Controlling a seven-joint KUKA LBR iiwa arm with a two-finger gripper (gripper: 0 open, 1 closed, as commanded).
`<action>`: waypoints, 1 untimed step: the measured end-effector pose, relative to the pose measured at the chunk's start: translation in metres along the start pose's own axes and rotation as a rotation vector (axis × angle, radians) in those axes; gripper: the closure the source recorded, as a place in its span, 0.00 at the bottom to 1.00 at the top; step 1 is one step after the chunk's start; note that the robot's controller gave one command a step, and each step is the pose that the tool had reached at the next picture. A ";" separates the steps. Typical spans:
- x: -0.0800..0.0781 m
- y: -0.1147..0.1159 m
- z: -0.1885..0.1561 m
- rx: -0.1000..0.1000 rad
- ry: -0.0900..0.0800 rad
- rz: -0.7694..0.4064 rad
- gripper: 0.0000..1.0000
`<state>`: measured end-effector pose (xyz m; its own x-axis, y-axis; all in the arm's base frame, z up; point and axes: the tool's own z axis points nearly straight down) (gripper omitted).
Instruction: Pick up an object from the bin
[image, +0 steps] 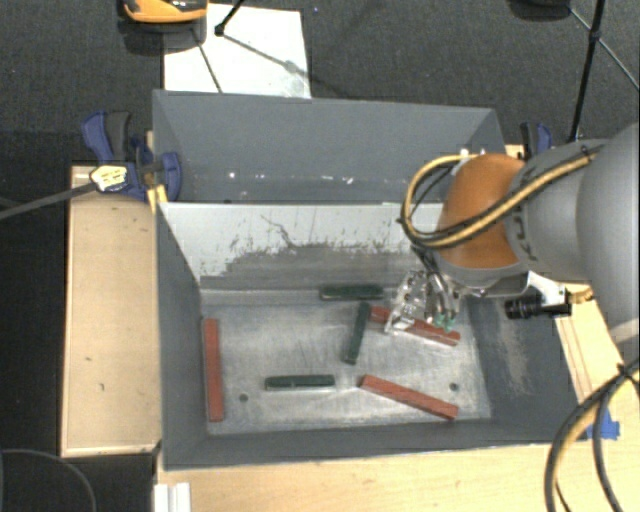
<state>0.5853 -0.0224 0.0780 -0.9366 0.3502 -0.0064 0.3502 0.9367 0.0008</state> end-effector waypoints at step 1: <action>0.002 0.000 -0.016 0.002 0.010 -0.001 1.00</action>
Offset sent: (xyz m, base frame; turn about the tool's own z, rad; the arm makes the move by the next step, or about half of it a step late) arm -0.0001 0.0001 0.0283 0.0000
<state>0.5833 -0.0222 0.0940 -0.9370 0.3493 0.0032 0.3493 0.9370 -0.0012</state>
